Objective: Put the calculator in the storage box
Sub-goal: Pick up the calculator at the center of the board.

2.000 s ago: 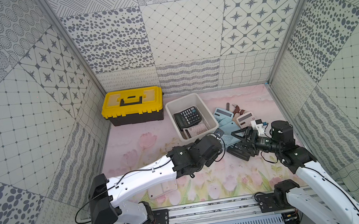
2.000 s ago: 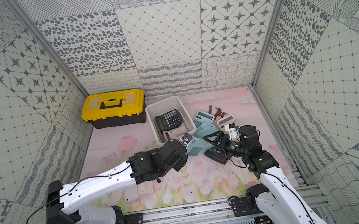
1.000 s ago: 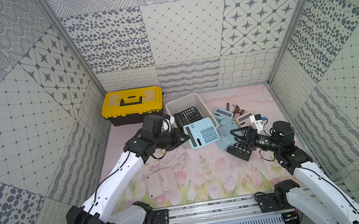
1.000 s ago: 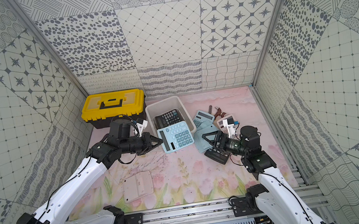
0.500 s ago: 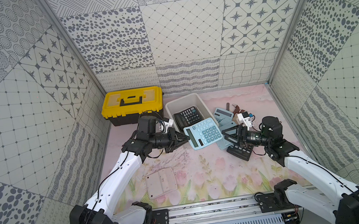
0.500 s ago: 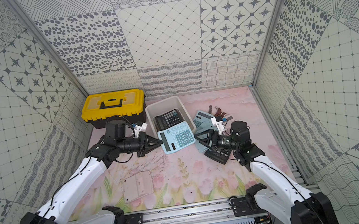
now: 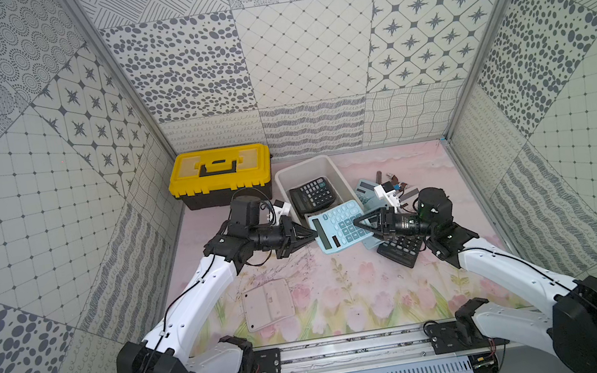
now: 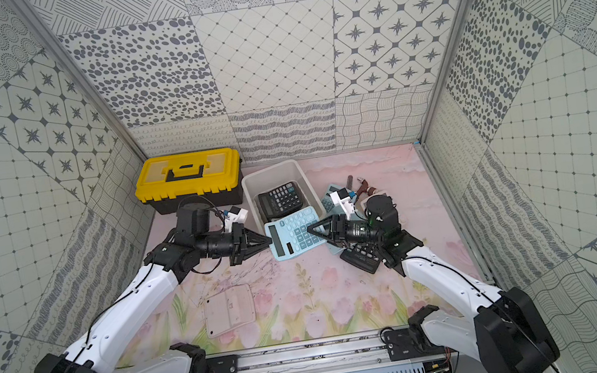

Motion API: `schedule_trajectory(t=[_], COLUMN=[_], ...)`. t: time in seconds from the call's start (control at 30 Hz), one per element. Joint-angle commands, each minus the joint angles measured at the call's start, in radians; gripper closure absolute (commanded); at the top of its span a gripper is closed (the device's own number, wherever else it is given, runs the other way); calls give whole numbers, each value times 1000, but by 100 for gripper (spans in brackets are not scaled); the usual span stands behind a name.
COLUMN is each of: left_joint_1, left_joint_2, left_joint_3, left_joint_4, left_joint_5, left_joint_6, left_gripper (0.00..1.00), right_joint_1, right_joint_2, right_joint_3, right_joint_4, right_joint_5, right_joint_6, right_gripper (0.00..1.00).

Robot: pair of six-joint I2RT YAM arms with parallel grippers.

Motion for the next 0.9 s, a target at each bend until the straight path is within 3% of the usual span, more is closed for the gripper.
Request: schedule_trajectory(t=[0.0,0.17,0.23,0.33,0.4,0.57,0.87], left_joint_1=[6,6,6,6,6,7,7], left_joint_2=[2,-1,-13,-26,-34,-73,-195], left_joint_3=[6,3,-2,6,17,72,98], left_joint_4=[59,65,64,24,-15,-167,-313], left_joint_5=[78,64,46,2,-33,-209,-484], left_joint_6=[23,30,35,64,89,173,240], left_gripper=[100,100,99,88,71,2,0], right_joint_1=[6,6,7,6,7,4,-14], right_joint_2=[8,13,7,-9,-10,20,150], right_joint_3=[29,47,58,64,66,113,277], right_joint_4=[60,31,9,-11,-28,-116,-243], right_joint_5=[-3,6,13,27,38,49,66], right_joint_6=[5,7,5,-5,-18,-78,-171], right_gripper=[62,86,89,91,93,94,95])
